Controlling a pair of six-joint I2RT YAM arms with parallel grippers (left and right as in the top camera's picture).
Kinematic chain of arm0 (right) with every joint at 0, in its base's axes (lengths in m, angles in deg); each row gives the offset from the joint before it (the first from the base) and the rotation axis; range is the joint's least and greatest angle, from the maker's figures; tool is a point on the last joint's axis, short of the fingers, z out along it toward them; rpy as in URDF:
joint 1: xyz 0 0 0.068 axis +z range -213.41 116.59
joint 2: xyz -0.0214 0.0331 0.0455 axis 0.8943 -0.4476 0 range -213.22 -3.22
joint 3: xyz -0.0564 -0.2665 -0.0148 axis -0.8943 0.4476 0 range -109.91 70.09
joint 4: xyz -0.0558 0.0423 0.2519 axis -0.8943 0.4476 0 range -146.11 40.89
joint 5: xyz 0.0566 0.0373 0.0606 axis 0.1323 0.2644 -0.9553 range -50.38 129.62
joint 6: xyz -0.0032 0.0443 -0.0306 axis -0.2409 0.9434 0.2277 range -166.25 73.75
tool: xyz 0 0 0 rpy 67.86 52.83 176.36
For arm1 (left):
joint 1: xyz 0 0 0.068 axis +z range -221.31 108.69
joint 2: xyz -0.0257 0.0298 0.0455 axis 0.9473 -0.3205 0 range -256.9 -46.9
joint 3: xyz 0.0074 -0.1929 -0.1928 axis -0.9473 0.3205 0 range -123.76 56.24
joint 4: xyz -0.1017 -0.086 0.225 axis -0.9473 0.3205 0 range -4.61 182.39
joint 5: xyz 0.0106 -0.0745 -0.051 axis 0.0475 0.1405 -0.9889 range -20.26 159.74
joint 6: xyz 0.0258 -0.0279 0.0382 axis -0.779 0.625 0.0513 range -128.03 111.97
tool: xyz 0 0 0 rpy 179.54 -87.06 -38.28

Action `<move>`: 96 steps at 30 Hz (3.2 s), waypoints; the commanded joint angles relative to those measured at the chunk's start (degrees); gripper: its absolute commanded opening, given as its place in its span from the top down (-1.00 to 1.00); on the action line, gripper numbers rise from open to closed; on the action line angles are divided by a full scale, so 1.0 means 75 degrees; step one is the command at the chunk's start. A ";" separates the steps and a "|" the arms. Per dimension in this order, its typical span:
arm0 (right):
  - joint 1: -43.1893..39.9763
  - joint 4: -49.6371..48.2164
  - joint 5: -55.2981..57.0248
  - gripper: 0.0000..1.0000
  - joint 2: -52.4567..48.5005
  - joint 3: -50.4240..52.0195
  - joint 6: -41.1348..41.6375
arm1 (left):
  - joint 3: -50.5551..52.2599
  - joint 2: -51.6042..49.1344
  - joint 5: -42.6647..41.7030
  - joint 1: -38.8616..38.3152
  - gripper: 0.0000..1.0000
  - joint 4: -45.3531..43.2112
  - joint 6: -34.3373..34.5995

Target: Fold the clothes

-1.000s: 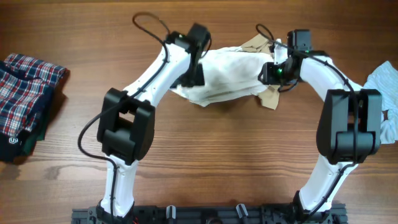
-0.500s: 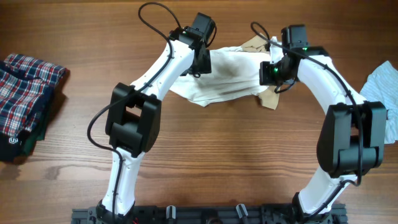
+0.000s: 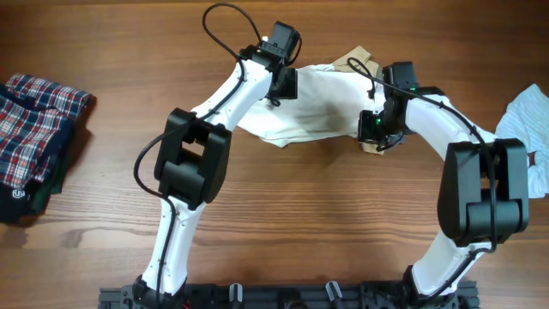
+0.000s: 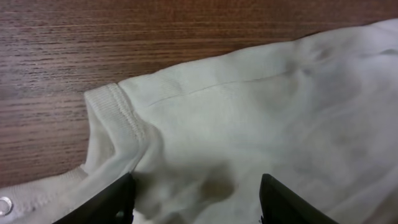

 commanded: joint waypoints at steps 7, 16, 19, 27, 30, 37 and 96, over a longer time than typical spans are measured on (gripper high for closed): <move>0.0015 0.1786 0.0431 0.91 -0.0026 0.0119 0.0898 | -0.0012 -0.0338 -0.0058 0.0067 -0.36 -0.0003 -0.0481; 0.0149 0.2057 0.0399 0.91 0.0029 -0.0379 0.0423 | -0.0012 -0.0338 -0.0061 0.0067 -0.37 0.0137 -0.0478; 0.0149 0.2241 0.0067 0.80 0.0248 -0.1186 0.0256 | -0.0012 -0.0338 -0.0061 0.0067 -0.39 0.0137 -0.0475; 0.0149 0.0565 0.0082 0.91 0.0347 -0.2200 -0.0242 | -0.0012 -0.0338 -0.0061 0.0067 -0.71 0.0166 -0.0475; 0.0149 -0.0181 0.0105 0.92 -0.0041 -0.2194 -0.0271 | -0.0012 -0.0338 -0.0061 0.0067 -0.93 0.0198 -0.0475; 0.0149 -0.1274 0.0513 0.62 -0.0930 -0.2194 0.0554 | -0.0012 -0.0338 -0.0064 0.0061 -0.77 0.0382 -0.0475; 0.0446 -0.2159 0.0542 0.91 -0.2107 -0.2180 -0.1711 | 0.0000 -0.0353 -0.0230 -0.0210 0.83 0.0513 -0.0041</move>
